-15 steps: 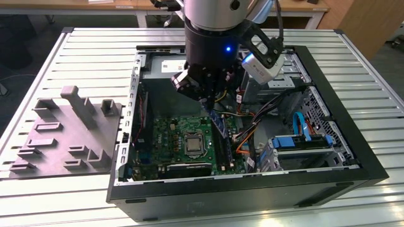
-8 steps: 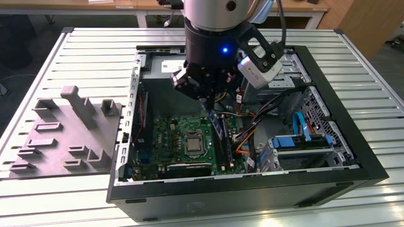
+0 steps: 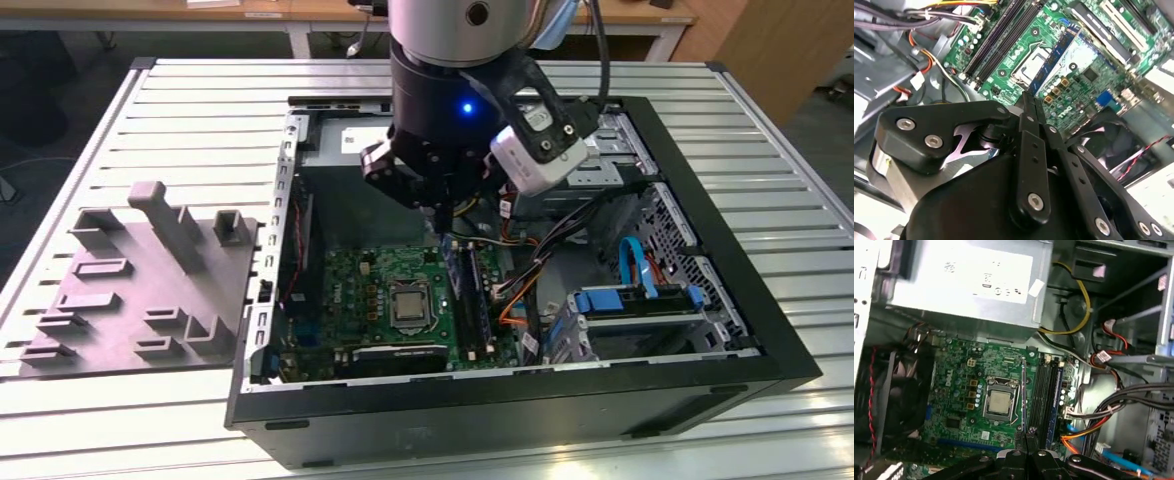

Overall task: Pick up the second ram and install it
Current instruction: 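Insert the second ram into the second slot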

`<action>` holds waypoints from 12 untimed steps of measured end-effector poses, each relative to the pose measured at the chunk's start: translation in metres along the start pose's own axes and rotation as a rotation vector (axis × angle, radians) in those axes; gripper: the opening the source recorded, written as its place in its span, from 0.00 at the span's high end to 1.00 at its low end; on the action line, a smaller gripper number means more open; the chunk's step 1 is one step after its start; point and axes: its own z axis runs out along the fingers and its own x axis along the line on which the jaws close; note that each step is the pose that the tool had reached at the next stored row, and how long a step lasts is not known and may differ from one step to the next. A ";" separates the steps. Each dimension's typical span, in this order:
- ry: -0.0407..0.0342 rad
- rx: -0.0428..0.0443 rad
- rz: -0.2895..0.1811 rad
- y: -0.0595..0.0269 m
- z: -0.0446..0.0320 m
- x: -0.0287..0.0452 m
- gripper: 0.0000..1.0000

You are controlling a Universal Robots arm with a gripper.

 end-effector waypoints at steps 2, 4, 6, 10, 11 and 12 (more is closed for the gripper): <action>-0.0005 0.0013 0.037 0.0000 0.0003 0.0000 0.89; -0.0010 0.0028 0.074 0.0000 0.0005 0.0000 0.89; -0.0013 0.0036 0.099 0.0000 0.0006 0.0001 0.89; -0.0015 0.0036 0.099 0.0000 0.0007 0.0000 0.89; -0.0015 0.0035 0.099 0.0000 0.0007 -0.0002 0.89; -0.0016 0.0033 0.099 -0.0001 0.0009 -0.0011 0.89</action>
